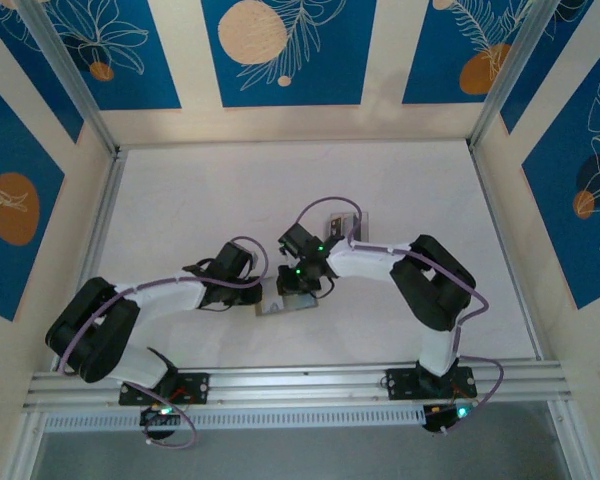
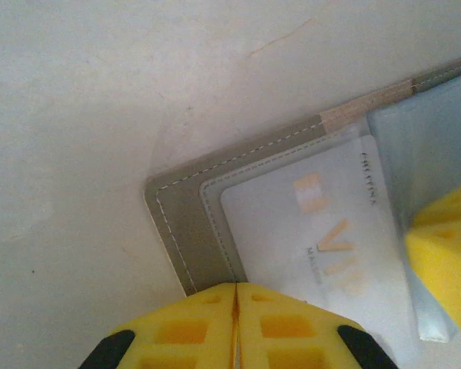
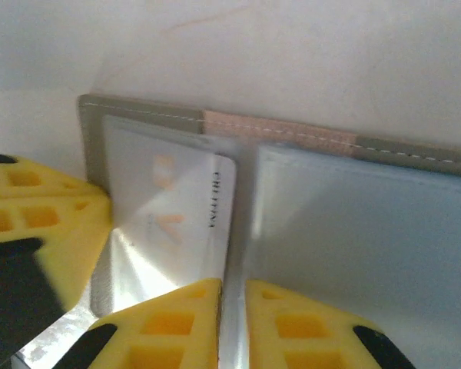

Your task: Put the credit cards into the card holder

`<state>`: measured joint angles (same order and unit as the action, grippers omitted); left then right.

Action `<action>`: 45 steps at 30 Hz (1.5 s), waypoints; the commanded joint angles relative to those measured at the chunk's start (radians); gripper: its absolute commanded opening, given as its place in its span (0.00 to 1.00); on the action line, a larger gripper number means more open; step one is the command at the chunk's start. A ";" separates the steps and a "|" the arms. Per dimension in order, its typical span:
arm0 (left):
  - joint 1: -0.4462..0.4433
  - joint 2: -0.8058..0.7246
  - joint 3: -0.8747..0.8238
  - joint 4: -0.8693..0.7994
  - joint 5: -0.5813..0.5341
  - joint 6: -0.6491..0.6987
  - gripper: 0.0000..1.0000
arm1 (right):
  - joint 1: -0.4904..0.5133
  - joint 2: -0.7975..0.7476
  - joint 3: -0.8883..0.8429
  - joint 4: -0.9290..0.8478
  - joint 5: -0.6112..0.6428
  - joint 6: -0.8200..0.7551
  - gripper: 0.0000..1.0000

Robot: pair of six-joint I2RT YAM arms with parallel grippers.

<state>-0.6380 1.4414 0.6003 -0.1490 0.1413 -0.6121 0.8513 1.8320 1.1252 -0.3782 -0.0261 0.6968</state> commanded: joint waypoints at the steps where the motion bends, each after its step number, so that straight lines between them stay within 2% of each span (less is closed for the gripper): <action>1: -0.005 0.043 -0.022 -0.002 -0.017 -0.004 0.08 | -0.006 -0.066 0.063 -0.138 0.061 -0.065 0.18; 8: -0.006 0.054 -0.022 0.007 -0.009 -0.006 0.08 | -0.061 -0.022 0.104 -0.234 0.131 -0.104 0.03; 13: -0.006 0.050 -0.019 -0.002 -0.012 0.000 0.08 | -0.063 0.038 0.117 -0.242 0.160 -0.099 0.02; 21: -0.006 0.048 -0.018 -0.005 -0.012 0.006 0.08 | -0.038 0.117 0.131 -0.228 0.117 -0.095 0.01; 27: -0.006 0.052 -0.012 -0.009 -0.010 0.009 0.08 | -0.041 0.107 0.109 -0.156 -0.050 -0.081 0.01; 35: -0.006 0.048 -0.002 -0.022 -0.007 0.019 0.09 | -0.099 0.043 0.011 0.075 -0.325 -0.005 0.05; 42: -0.008 0.004 0.016 -0.031 0.017 0.032 0.21 | -0.110 0.092 -0.001 0.187 -0.443 0.059 0.14; 45: -0.008 -0.034 0.025 -0.051 0.024 0.040 0.28 | -0.110 0.123 0.008 0.196 -0.442 0.077 0.16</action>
<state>-0.6426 1.4353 0.6090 -0.1501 0.1650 -0.5930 0.7422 1.9190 1.1362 -0.2142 -0.4015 0.7338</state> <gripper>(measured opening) 0.269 0.154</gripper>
